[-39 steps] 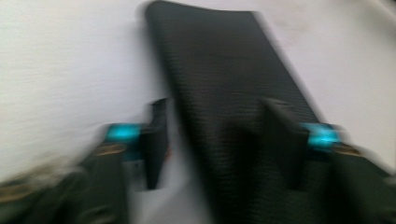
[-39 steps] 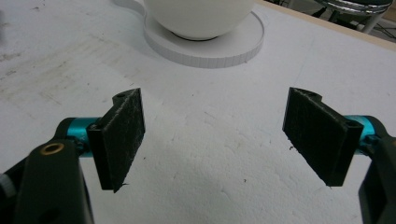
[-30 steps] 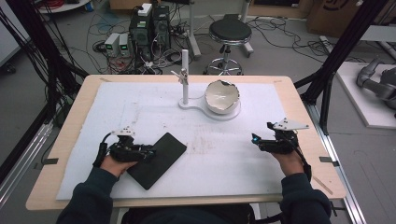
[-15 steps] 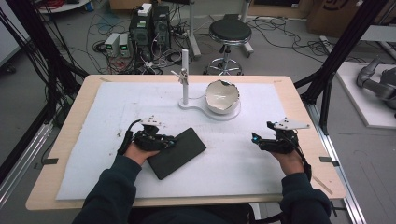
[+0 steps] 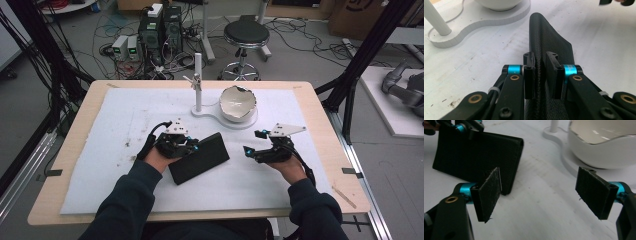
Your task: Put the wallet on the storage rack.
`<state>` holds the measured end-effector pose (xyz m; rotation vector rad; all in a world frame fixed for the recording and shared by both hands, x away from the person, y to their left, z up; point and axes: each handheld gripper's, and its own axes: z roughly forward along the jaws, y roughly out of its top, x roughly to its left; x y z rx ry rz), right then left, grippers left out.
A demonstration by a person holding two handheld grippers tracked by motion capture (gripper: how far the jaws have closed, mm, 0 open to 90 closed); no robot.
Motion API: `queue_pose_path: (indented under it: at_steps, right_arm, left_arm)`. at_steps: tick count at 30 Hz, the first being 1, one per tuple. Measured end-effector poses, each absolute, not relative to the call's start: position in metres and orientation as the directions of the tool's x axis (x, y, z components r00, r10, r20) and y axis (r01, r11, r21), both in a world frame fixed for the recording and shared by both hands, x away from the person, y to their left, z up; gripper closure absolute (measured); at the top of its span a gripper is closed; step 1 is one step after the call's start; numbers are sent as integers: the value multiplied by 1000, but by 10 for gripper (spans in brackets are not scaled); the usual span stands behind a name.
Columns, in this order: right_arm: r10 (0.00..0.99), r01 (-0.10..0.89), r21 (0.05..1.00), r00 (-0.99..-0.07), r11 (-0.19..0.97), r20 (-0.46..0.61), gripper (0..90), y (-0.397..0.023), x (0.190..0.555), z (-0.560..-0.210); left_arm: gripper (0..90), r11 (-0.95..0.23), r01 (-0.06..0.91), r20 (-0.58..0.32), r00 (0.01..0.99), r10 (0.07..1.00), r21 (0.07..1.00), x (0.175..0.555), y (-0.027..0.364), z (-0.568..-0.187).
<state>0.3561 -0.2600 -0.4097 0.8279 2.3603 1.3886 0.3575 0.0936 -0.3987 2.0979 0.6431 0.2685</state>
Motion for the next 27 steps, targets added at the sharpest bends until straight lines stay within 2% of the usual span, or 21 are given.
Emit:
queue_pose_path:
  at_steps: [11,13,18,20,24,26,27]
  right_arm:
    - [438,318,833,-893,453,103,212,-192,397,-426]
    - [407,328,824,-904,461,132,270,-183,402,-429]
    - [348,325,817,-923,477,165,327,-172,407,-432]
    - [339,326,811,-925,486,169,393,-174,407,-431]
    - [309,341,809,-928,478,208,536,-187,408,-424]
    - [287,328,815,-935,477,208,587,-193,406,-421]
    - [285,326,812,-936,484,206,611,-194,403,-419]
  left_arm:
    - [776,-457,329,-58,857,512,826,360,95,-400]
    - [776,-461,324,-58,862,503,826,360,95,-400]
    - [775,-460,313,-54,869,492,831,360,94,-401]
    - [771,-460,309,-55,873,485,832,360,95,-401]
    - [703,-450,309,-48,863,504,838,360,94,-403]
    - [584,-446,327,-45,844,535,833,362,95,-405]
    - [534,-402,370,-98,825,557,838,363,99,-407]
